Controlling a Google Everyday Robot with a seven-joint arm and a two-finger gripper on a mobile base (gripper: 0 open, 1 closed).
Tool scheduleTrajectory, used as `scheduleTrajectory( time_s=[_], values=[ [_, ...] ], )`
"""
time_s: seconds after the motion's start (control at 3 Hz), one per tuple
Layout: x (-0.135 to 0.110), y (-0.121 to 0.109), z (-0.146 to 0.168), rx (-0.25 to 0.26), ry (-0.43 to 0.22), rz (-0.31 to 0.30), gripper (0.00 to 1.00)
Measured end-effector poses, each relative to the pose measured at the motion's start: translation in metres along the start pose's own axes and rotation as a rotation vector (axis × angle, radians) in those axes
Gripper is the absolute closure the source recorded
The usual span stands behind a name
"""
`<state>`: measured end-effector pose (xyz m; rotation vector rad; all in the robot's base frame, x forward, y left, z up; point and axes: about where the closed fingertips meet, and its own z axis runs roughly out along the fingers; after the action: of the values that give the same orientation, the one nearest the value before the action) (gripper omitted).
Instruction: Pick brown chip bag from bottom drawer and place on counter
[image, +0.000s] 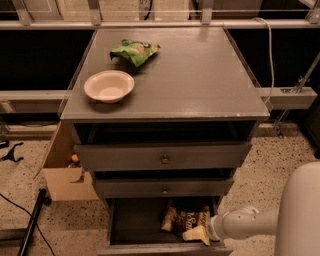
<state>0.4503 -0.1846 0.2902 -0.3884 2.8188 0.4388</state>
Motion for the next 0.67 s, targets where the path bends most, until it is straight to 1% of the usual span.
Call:
scheduleTrajectory(
  time_s=[0.33, 0.67],
  values=[
    [0.000, -0.001, 0.019, -0.020, 0.012, 0.012, 0.00],
    [-0.002, -0.005, 0.033, -0.035, 0.011, 0.011, 0.00]
  ],
)
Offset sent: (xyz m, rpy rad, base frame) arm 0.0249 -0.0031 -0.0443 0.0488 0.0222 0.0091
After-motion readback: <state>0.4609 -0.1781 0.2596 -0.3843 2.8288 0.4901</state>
